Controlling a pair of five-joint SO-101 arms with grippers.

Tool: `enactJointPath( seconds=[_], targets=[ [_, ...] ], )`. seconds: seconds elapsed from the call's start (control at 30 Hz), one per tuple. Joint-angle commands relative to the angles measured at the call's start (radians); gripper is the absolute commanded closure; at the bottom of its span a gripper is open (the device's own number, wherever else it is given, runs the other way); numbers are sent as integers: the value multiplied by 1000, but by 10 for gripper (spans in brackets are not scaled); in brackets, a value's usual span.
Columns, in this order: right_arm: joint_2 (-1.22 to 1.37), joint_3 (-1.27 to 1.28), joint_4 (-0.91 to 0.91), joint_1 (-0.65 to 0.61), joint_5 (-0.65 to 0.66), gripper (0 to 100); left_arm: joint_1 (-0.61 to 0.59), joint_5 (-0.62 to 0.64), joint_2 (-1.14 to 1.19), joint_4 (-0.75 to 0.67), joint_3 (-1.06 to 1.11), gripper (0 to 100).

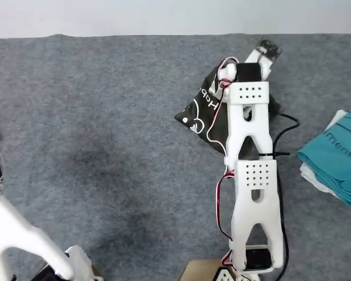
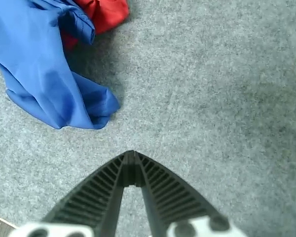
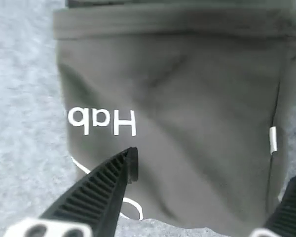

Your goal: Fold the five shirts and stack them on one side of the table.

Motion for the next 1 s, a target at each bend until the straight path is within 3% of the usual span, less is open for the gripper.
enactJointPath(
  seconds=[0.0,0.67,0.97],
  targets=[
    [4,-12,-4,-1,-15,560,8,-9,-32,11,-5,997],
    [203,-6,-180,-1,17,563,8,-9,-34,14,-5,997],
    [205,-5,-180,12,89,857,8,-9,-34,17,-7,997]
  ],
)
